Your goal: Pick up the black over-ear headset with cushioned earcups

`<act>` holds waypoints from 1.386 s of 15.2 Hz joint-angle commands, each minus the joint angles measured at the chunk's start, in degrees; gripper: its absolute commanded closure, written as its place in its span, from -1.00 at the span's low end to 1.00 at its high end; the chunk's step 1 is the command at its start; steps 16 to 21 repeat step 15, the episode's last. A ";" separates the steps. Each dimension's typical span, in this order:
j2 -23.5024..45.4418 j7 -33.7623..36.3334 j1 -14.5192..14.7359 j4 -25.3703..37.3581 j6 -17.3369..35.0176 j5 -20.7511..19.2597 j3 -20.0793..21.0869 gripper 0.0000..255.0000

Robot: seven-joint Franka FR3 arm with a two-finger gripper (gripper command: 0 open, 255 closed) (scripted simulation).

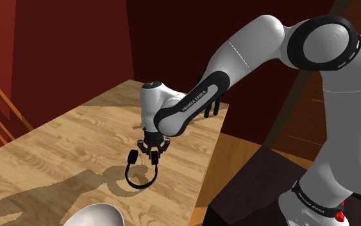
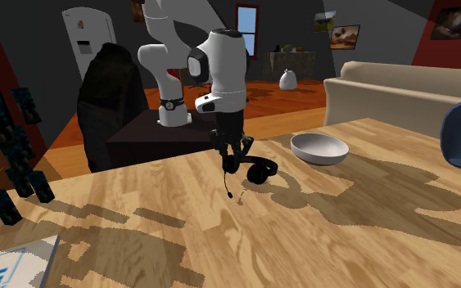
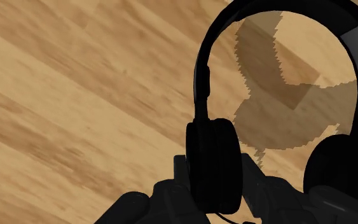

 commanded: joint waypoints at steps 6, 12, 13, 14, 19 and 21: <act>-3.74 -1.08 -0.95 0.32 -3.85 1.93 1.34 1.00; -6.79 -2.04 -1.68 1.05 -7.42 3.59 2.31 1.00; -7.27 -2.20 -1.79 1.22 -8.03 3.85 2.45 1.00; -7.34 -2.23 -1.80 1.24 -8.12 3.90 2.47 1.00; -7.34 -2.22 -1.80 1.25 -8.12 3.89 2.47 1.00; -7.34 -2.22 -1.80 1.25 -8.12 3.89 2.47 1.00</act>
